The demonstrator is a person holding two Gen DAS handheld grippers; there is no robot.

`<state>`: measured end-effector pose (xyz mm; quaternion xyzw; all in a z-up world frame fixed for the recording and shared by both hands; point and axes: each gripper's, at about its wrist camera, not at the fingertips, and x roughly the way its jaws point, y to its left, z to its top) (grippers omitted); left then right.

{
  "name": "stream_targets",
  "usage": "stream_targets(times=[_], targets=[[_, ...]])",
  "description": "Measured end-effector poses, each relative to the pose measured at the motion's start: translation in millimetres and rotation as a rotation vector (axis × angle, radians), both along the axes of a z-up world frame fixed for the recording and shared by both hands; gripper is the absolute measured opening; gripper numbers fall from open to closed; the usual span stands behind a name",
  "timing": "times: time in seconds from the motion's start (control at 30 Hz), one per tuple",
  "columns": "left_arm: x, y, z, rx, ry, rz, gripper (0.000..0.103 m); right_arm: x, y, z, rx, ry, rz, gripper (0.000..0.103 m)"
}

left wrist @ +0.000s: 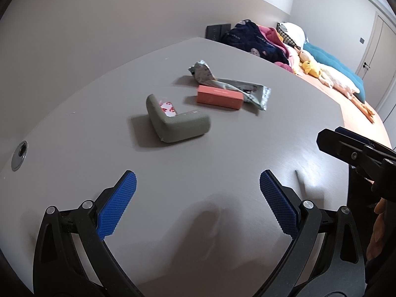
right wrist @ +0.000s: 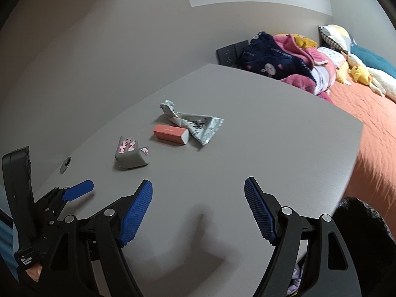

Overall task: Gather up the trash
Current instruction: 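Move both tools back over the desk toward the grey corner guard and pink eraser, then grasp the grey foam corner guard with the left tool while the right tool grasps the pink eraser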

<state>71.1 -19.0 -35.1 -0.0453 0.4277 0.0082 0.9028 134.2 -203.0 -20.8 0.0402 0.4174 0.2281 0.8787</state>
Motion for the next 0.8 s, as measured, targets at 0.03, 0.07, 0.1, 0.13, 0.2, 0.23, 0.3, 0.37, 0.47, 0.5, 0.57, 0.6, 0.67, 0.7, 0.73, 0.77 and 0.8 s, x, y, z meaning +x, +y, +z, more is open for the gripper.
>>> stream_targets(times=[0.03, 0.07, 0.1, 0.13, 0.2, 0.23, 0.3, 0.37, 0.47, 0.5, 0.57, 0.6, 0.67, 0.7, 0.73, 0.77, 0.8], targets=[[1.6, 2.1, -1.0, -0.003, 0.001, 0.004, 0.096, 2.7, 3.4, -1.2, 0.000, 0.002, 0.005, 0.077], [3.4, 4.3, -2.1, -0.007, 0.002, 0.008, 0.096, 5.8, 7.2, -2.4, -0.001, 0.004, 0.009, 0.077], [5.8, 7.0, -3.6, -0.011, 0.004, 0.012, 0.096, 7.6, 10.0, -3.7, -0.001, 0.006, 0.013, 0.077], [7.8, 9.0, -4.7, -0.013, 0.007, 0.015, 0.096, 9.8, 13.3, -5.0, -0.001, 0.008, 0.018, 0.077], [12.8, 12.6, -6.9, -0.013, 0.012, 0.019, 0.096, 15.4, 20.4, -8.1, -0.001, 0.014, 0.027, 0.077], [14.9, 14.0, -7.5, -0.013, 0.013, 0.021, 0.096, 18.2, 22.5, -9.1, 0.000, 0.017, 0.029, 0.077], [20.0, 17.0, -8.9, -0.011, 0.017, 0.023, 0.096, 25.1, 27.9, -11.7, 0.010, 0.029, 0.038, 0.077], [24.4, 18.9, -9.7, -0.010, 0.018, 0.024, 0.096, 31.6, 34.3, -14.5, 0.013, 0.036, 0.048, 0.077], [32.6, 21.5, -12.1, -0.004, 0.022, 0.022, 0.096, 41.4, 42.3, -18.3, 0.011, 0.043, 0.060, 0.077], [34.9, 21.9, -13.3, -0.003, 0.025, 0.022, 0.096, 44.4, 44.3, -19.4, 0.015, 0.048, 0.064, 0.077], [39.9, 22.8, -16.2, 0.000, 0.030, 0.021, 0.096, 51.9, 48.4, -22.6, 0.020, 0.058, 0.070, 0.077], [43.0, 23.5, -17.9, 0.002, 0.034, 0.021, 0.096, 54.6, 50.2, -23.7, 0.019, 0.060, 0.071, 0.077], [47.3, 24.2, -19.9, 0.001, 0.039, 0.019, 0.096, 61.3, 54.8, -27.5, 0.015, 0.066, 0.072, 0.077], [50.1, 24.2, -20.8, 0.000, 0.042, 0.015, 0.096, 63.8, 56.3, -28.8, 0.015, 0.069, 0.074, 0.077], [51.7, 24.5, -21.2, 0.002, 0.042, 0.012, 0.096, 66.5, 57.7, -30.2, 0.014, 0.071, 0.076, 0.077], [53.4, 24.9, -21.4, 0.007, 0.042, 0.011, 0.096, 68.6, 59.7, -31.4, 0.010, 0.069, 0.078, 0.077], [55.5, 25.6, -21.5, 0.009, 0.042, 0.010, 0.096, 70.2, 61.1, -32.2, 0.006, 0.067, 0.080, 0.077]])
